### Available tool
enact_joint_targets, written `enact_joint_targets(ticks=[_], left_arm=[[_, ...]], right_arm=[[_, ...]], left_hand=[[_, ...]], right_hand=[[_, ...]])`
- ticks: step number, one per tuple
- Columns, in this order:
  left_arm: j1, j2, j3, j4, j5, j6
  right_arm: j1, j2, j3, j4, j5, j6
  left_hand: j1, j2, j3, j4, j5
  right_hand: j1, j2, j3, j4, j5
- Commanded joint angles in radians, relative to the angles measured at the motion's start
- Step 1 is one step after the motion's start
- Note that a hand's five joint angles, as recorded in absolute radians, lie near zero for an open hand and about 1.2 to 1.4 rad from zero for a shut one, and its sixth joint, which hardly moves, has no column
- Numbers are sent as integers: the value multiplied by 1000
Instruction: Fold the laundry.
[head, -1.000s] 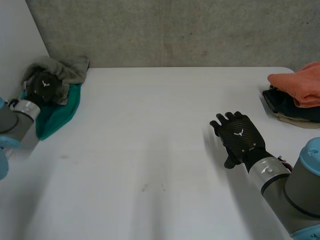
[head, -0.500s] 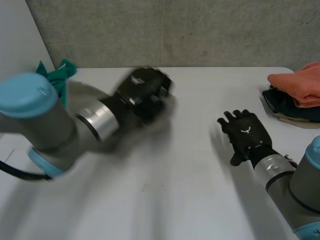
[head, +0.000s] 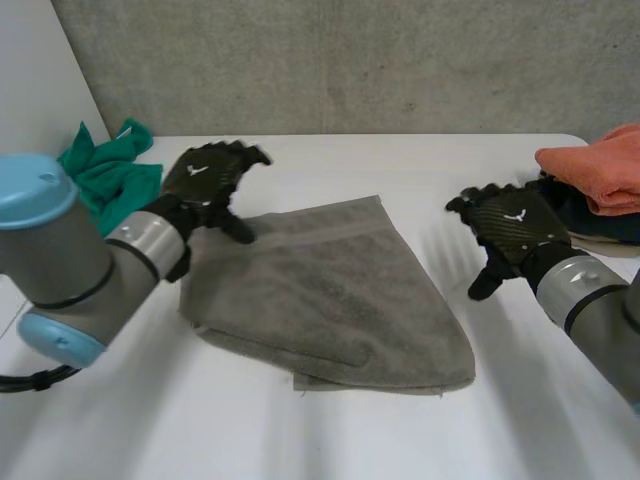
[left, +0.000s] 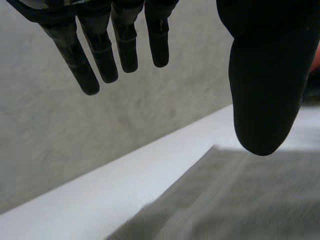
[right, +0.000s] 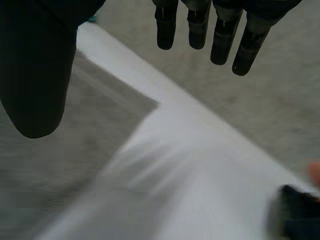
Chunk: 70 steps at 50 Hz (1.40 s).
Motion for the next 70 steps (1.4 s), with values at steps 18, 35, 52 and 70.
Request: enact_joint_targets(ticks=[18, 35, 52, 70], left_arm=[[66, -138, -58, -266, 12, 504], [-82, 103, -104, -261, -19, 336], [-241, 17, -46, -234, -31, -35], [-155, 107, -72, -203, -54, -43]], right_arm=[[158, 163, 23, 157, 32, 11], [60, 73, -51, -18, 82, -179], [193, 490, -647, -198, -43, -290], [191, 269, -430, -73, 222, 10]], left_hand=[[211, 203, 203, 210, 218], [1031, 1022, 1023, 1029, 1038], [1031, 1022, 1023, 1029, 1038], [42, 33, 34, 40, 49]], right_hand=[[23, 5, 12, -12, -12], [1191, 1173, 1180, 1156, 1156], [1191, 1173, 1180, 1156, 1156], [-30, -48, -42, -65, -65]])
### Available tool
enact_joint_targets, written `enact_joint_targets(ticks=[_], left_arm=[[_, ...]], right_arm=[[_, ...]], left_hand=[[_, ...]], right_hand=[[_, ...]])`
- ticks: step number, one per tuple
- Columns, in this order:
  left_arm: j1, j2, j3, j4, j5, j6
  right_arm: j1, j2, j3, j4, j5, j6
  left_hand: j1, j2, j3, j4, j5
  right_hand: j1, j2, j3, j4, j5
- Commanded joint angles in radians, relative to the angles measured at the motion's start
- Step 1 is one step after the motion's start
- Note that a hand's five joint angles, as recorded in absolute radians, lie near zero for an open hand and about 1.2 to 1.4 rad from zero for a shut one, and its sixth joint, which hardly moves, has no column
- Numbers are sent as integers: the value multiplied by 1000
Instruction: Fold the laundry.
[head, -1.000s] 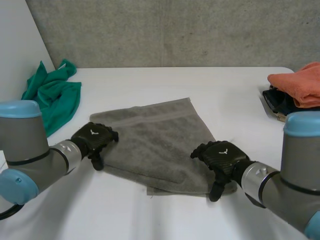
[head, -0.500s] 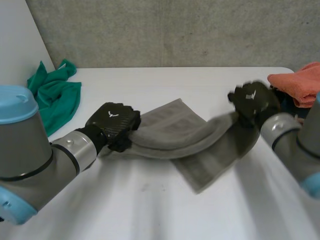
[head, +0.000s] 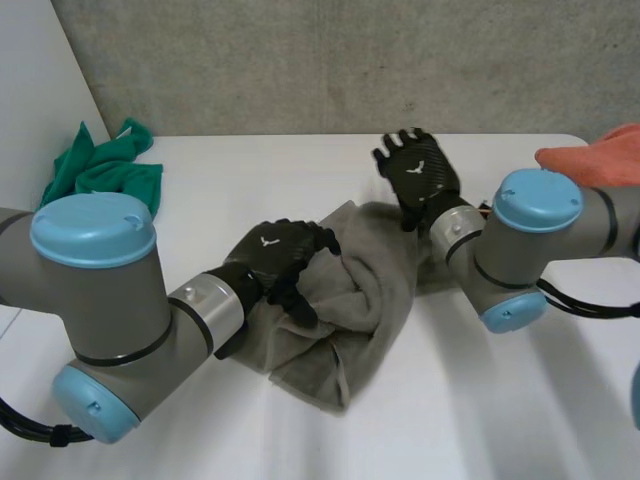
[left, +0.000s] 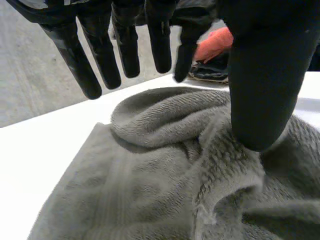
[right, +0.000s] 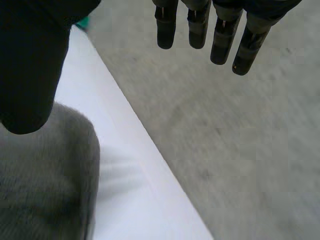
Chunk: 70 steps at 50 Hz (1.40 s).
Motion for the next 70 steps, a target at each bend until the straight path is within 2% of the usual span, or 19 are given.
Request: enact_joint_targets(ticks=[1, 4, 7, 8, 12, 17, 22, 27, 35, 43, 47, 50, 51, 54, 57, 58, 62, 67, 70], left_arm=[[100, 142, -77, -4, -3, 7], [131, 177, -111, -7, 2, 17], [154, 211, -156, -10, 2, 20], [159, 214, -172, -12, 2, 22], [194, 220, -245, -12, 4, 34], [191, 207, -310, -10, 5, 99], [188, 156, -313, -4, 7, 140], [141, 99, -301, 11, 20, 140], [73, 90, -270, 62, 37, 128], [-16, 4, -198, 60, 24, 122], [-19, -28, -170, 60, 14, 120], [-25, -46, -154, 60, -10, 117], [-25, -48, -147, 60, -24, 114], [-19, -50, -138, 62, -47, 106], [-14, -50, -124, 62, -75, 88], [-14, -50, -121, 62, -79, 82], [-16, -48, -112, 62, -85, 50], [-19, -31, -114, 65, -88, 43], [-21, -2, -114, 64, -90, 43]], right_arm=[[-15, -328, 206, 184, 134, 259], [-44, -421, 272, 334, 115, 360], [-82, -431, 307, 469, 80, 416], [-100, -437, 332, 560, 51, 437], [-122, -448, 420, 730, -27, 466], [-122, -457, 562, 683, -76, 476], [-118, -455, 609, 638, -79, 557], [-87, -449, 602, 575, -78, 670], [-16, -414, 548, 538, -66, 753], [70, -342, 469, 532, -5, 773], [85, -296, 421, 520, 45, 787], [105, -273, 393, 517, 68, 787], [117, -258, 375, 517, 81, 787], [132, -225, 341, 509, 118, 787], [154, -202, 318, 491, 155, 787], [168, -190, 306, 474, 180, 787], [201, -164, 274, 431, 216, 786], [215, -144, 235, 420, 235, 790], [212, -150, 226, 413, 241, 792]], left_hand=[[-27, -27, -30, -15, -12], [-22, -21, -24, -9, -7], [-7, -6, -9, 6, 8], [-4, -3, -6, 8, 11], [-1, 0, -3, 11, 14], [-1, 0, -3, 11, 14], [-1, 0, -3, 11, 14], [-1, 0, -3, 11, 14], [-1, 0, -3, 11, 14], [55, 56, 52, 67, 70], [245, 246, 243, 258, 260], [471, 472, 468, 483, 486], [614, 615, 612, 626, 629], [753, 754, 751, 765, 768], [953, 954, 950, 965, 968], [959, 959, 956, 971, 974], [959, 959, 956, 971, 974], [959, 959, 956, 971, 974], [959, 959, 956, 971, 974]], right_hand=[[-25, -44, -39, -60, -66], [40, 21, 26, 5, 0], [44, 25, 30, 9, 3], [47, 28, 32, 11, 6], [99, 80, 85, 64, 59], [102, 83, 88, 67, 62], [99, 81, 85, 64, 59], [102, 83, 88, 67, 62], [99, 81, 85, 64, 59], [79, 60, 65, 44, 39], [70, 51, 56, 35, 30], [73, 54, 59, 38, 33], [79, 60, 65, 44, 39], [108, 89, 94, 73, 68], [327, 308, 313, 292, 287], [471, 452, 457, 436, 431], [727, 708, 713, 692, 686], [1196, 1177, 1182, 1161, 1155], [1196, 1178, 1182, 1161, 1156]])
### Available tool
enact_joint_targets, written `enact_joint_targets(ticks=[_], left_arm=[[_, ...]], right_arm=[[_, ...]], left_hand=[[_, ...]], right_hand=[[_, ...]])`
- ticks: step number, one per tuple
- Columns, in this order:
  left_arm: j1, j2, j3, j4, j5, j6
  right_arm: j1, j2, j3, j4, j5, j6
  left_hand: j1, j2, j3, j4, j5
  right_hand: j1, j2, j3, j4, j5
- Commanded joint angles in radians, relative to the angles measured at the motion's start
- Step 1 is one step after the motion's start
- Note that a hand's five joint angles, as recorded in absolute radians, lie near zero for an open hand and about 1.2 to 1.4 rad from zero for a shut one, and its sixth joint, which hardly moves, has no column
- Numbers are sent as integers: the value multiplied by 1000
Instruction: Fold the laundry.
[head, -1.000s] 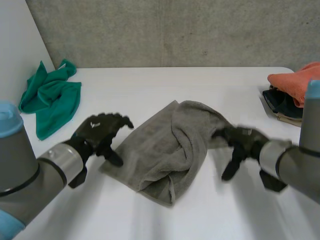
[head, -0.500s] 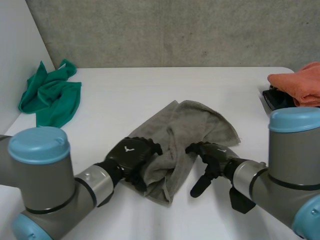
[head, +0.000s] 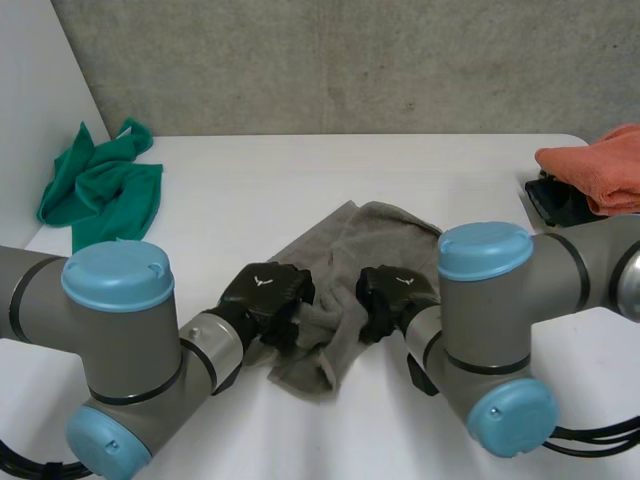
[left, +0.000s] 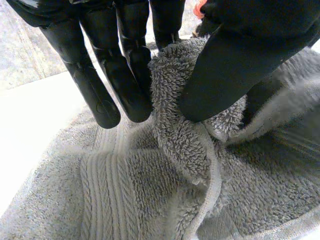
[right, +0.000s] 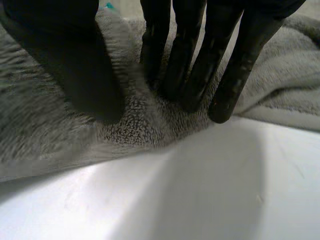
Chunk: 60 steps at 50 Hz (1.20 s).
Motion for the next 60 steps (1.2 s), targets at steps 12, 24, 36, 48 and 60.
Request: enact_joint_targets(ticks=[12, 24, 36, 48, 60], left_arm=[[114, 355, -18, -1, 7, 2], [132, 427, 8, 13, 15, 10], [123, -2, 178, -3, 4, 96], [126, -64, 235, 6, 1, 159], [128, -73, 229, 7, -1, 154]], right_arm=[[-220, -224, 14, -30, 0, -114], [-330, -363, -149, 49, -137, -557], [-256, -28, -261, 54, -114, -689], [-264, -167, -147, 51, -74, -665], [-264, -294, 150, 68, -80, -668]], left_hand=[[327, 205, 210, 202, 235], [327, 205, 210, 202, 235], [327, 205, 210, 202, 235], [295, 174, 178, 170, 203], [262, 141, 146, 138, 171]], right_hand=[[507, 321, 320, 319, 352], [507, 321, 320, 319, 352], [366, 180, 179, 178, 210], [-714, -901, -902, -902, -870], [-284, -470, -471, -472, -440]])
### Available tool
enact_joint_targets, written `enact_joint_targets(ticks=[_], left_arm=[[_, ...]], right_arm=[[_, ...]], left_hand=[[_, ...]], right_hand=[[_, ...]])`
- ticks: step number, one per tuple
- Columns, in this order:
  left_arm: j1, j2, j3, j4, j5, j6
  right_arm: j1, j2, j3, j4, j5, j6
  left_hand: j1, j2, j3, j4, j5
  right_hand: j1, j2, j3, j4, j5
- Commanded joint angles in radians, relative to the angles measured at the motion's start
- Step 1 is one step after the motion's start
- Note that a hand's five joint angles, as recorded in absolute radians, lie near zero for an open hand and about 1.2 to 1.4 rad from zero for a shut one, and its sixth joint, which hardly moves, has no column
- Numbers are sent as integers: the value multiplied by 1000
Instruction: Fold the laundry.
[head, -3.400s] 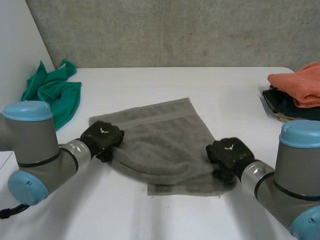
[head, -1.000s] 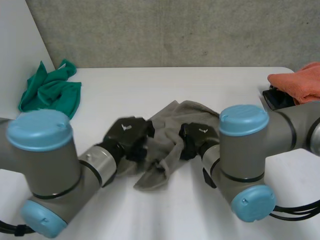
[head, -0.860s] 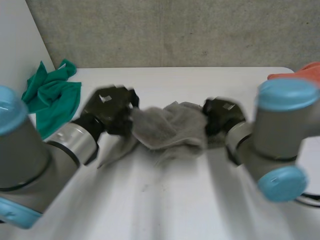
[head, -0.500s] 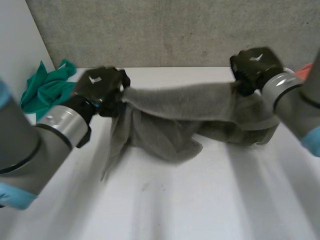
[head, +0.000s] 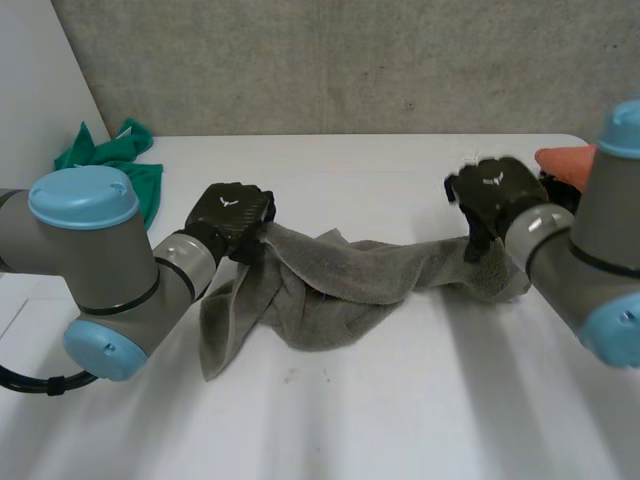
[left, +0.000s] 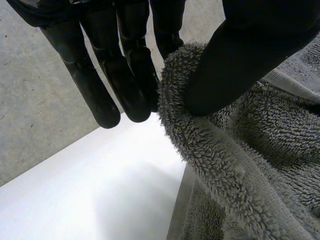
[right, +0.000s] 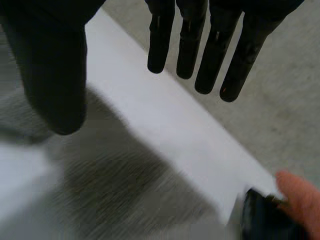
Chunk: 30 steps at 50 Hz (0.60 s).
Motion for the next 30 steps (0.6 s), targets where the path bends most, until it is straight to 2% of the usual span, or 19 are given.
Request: enact_joint_targets(ticks=[1, 5, 11, 15, 16, 19, 26, 30], left_arm=[[0, -6, -12, -2, -1, -7], [-1, -4, -15, -9, -2, -7], [-6, -2, -38, -11, -2, -9], [-6, 8, -60, -11, -1, -9], [-6, 10, -61, -11, -1, -9], [-4, 16, -66, -20, -2, -10], [-9, 44, -77, -84, -1, -9], [-12, 45, -86, -149, 1, 7]], right_arm=[[8, -29, 177, -23, -8, -11], [11, 21, 199, -127, 6, -23], [0, 112, 196, -300, 44, -71], [-1, 150, 186, -405, 75, -97], [-1, 162, 180, -428, 72, -103], [-1, 172, 168, -449, 69, -123], [-1, 133, 166, -376, 53, -186], [0, 43, 148, -140, 24, -259]], left_hand=[[251, 134, 133, 135, 143], [216, 98, 98, 100, 108], [210, 92, 92, 94, 101], [213, 95, 95, 97, 104], [219, 101, 101, 103, 110], [251, 133, 133, 135, 142], [327, 209, 209, 211, 219], [327, 209, 209, 211, 219]], right_hand=[[114, 37, 39, 43, 56], [-50, -127, -126, -122, -108], [-4, -81, -79, -75, -62], [263, 186, 187, 191, 205], [517, 440, 441, 445, 459], [935, 858, 859, 863, 877], [941, 864, 865, 869, 883], [941, 864, 865, 869, 883]])
